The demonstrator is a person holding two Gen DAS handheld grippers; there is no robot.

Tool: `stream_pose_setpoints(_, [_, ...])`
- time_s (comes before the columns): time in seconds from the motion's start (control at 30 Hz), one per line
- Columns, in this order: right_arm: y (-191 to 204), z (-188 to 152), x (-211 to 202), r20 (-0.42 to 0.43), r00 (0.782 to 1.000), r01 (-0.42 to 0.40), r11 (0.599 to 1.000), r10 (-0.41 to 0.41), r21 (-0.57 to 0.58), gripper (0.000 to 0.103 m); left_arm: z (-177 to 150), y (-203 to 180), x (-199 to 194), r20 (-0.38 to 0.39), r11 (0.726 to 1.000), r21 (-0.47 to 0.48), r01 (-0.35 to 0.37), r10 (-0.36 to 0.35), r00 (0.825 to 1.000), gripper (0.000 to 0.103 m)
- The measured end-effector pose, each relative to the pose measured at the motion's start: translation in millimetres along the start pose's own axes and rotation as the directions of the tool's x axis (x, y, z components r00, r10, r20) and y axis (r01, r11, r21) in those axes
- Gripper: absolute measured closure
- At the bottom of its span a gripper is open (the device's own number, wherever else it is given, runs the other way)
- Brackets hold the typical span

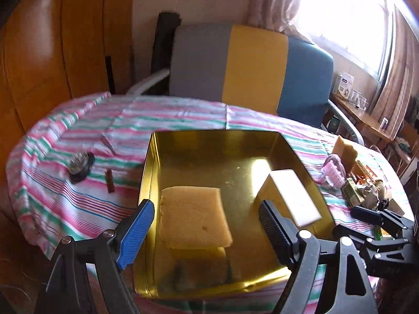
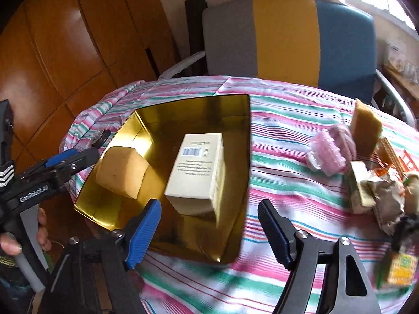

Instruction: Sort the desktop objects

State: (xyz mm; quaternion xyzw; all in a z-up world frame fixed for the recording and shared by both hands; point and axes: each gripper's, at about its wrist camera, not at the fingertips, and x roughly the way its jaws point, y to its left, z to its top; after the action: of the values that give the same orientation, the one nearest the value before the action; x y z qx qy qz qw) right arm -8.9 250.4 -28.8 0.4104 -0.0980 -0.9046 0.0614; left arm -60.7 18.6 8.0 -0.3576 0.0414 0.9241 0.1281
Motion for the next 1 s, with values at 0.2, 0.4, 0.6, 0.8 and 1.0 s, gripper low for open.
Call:
stream_pose_setpoints(0.2, [-60.2, -29.7, -43.1, 0.023, 0.997, 0.074, 0.991, -0.077, 0.115, 0.019, -12.9, -76.1, -26.4, 0.057, 0.977, 0.209, 0.035, -0.048, 0.997, 0.019])
stream_pose_setpoints(0.4, [-167.4, -70.9, -92.1, 0.012, 0.97, 0.225, 0.918, -0.242, 0.326, 0.012, -33.6, -136.0, -18.7, -0.021, 0.955, 0.274, 0.11, -0.109, 0.994, 0.02])
stream_pose_setpoints(0.6, [-236.7, -85.7, -89.8, -0.013, 0.973, 0.212, 0.863, -0.232, 0.458, 0.011, -54.5, -182.6, 5.3, -0.19, 0.915, 0.34, 0.217, -0.159, 0.969, 0.025])
stream_pose_setpoints(0.8, [-257.2, -72.1, -57.7, -0.04, 0.967, 0.245, 0.865, -0.253, 0.438, 0.008, -75.1, -198.6, 13.8, -0.273, 0.888, 0.364, 0.282, -0.188, 0.943, 0.025])
stream_pose_setpoints(1.0, [-237.4, -74.3, -45.2, -0.054, 0.995, 0.094, 0.897, -0.078, 0.432, 0.005, -82.8, -193.4, 22.8, -0.339, 0.893, 0.291, 0.343, -0.239, 0.91, 0.025])
